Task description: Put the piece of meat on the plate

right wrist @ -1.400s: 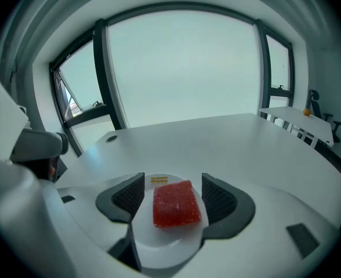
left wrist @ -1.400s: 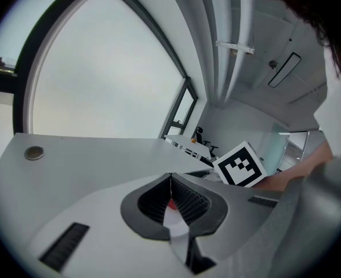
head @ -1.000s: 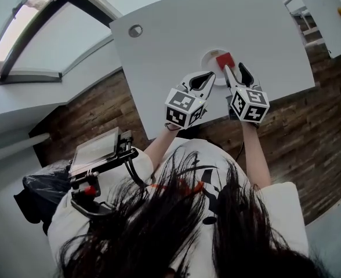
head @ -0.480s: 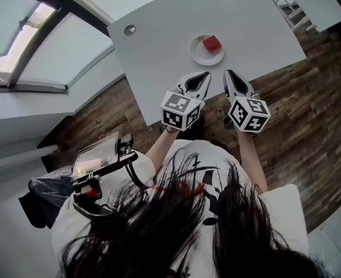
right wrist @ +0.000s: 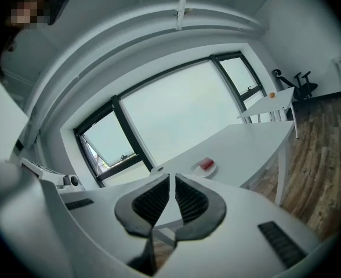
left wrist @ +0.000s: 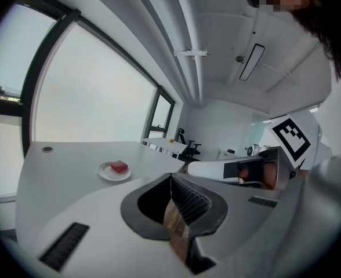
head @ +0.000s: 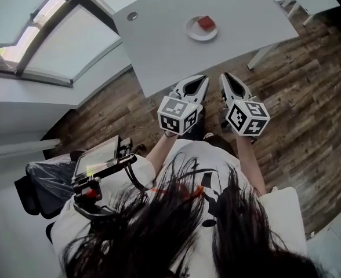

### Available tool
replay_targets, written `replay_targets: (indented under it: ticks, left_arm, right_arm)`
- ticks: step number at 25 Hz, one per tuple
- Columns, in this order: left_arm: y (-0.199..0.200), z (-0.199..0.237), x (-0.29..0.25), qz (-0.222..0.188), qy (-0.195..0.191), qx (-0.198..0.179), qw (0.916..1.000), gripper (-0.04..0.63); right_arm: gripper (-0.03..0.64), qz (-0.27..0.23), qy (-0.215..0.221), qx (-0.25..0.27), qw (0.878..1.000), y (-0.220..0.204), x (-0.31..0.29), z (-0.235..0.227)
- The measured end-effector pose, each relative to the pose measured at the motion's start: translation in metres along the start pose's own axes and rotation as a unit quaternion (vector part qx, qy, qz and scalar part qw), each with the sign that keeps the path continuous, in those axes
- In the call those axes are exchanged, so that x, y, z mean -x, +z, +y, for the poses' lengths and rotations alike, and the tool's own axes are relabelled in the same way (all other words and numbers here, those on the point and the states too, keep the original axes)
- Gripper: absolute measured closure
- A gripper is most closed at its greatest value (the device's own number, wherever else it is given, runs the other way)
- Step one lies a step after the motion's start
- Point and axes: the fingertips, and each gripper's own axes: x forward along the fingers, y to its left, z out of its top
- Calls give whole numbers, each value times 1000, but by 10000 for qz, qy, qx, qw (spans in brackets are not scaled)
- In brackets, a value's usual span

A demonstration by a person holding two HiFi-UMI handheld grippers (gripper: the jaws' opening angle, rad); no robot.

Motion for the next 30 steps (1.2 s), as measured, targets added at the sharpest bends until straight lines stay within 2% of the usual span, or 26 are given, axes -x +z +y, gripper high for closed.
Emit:
replay_targets:
  ticks: [6,11,20,25,30]
  left_arm:
    - [-19,-29,45,118,73,-82,9999,589]
    - [-26,-30,76,190,234,-201,9993,589]
    - [-28,-31,126,-16,150,-225,9996,589]
    - [-35,-24,185,-202,24,-221,9995,589]
    - [-61,-14,270,-203,-91,-255,9994,589]
  right_arm:
    - [577,-20,-59,-32,10000,-20,34,12]
    - [577,-56,20,-9,10000,-28,43,34]
    - [577,-41,195,153,9997,-46,53,88]
    - [577,-79,148,119,9998,-68,63,134]
    - [577,-182,66,40,9998,-107,84,209]
